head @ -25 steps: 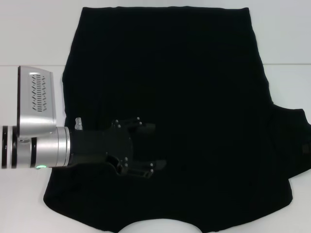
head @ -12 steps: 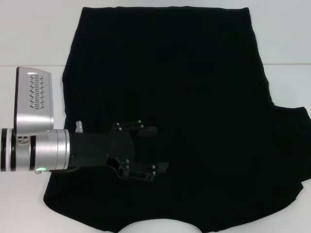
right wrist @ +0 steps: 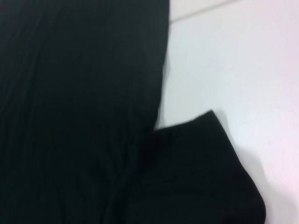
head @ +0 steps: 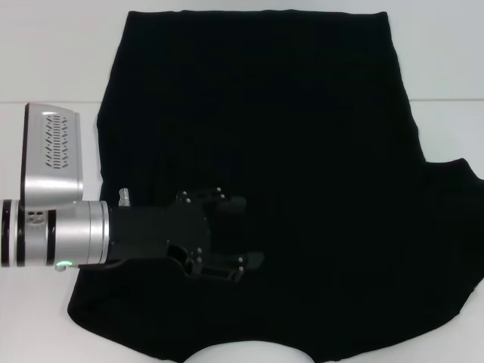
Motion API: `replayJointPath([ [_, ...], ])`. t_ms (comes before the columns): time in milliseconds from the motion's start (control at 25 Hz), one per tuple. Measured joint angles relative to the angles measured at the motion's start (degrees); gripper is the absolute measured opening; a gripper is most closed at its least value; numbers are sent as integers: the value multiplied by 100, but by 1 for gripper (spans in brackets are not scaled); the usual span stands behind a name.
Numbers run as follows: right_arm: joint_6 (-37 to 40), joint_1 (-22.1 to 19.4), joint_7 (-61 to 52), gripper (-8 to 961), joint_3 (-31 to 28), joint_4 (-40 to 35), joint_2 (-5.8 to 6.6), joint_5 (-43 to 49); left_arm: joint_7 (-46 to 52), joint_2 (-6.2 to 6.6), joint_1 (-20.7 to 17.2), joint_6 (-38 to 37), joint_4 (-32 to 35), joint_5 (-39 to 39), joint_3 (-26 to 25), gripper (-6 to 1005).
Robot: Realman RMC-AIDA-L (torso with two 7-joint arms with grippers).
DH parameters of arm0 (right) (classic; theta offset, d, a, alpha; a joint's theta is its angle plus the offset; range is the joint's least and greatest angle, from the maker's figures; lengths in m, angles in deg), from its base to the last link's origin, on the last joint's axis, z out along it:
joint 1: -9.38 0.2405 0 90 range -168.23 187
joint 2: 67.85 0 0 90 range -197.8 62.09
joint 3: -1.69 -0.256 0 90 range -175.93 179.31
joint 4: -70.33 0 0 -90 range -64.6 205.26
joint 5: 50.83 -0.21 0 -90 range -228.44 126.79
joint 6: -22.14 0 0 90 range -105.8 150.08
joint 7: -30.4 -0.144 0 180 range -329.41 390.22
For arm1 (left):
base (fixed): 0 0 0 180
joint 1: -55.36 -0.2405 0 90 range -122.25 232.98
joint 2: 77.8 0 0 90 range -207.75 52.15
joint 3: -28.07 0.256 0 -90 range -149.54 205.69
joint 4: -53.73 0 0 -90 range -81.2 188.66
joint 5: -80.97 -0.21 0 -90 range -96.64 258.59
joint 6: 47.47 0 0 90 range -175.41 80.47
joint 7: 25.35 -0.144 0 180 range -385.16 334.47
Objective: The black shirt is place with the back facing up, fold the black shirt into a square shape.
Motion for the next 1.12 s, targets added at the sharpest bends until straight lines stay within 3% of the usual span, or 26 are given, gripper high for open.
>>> replayJointPath([
  [560,-170,285,10,73,130,11,-41,-10,46,0,3,52,1,69,1,875],
  [680,-40,441,6,78,348,15,-116,-14,51,1,2,55,1,69,-1,874],
  [960,47,955,-81,91,993,16,-419,-14,123,7,17,53,1,66,0,872],
  [1120,42,1197,-273,99,1394,23,-509,14,125,9,18,54,1,65,0,871],
])
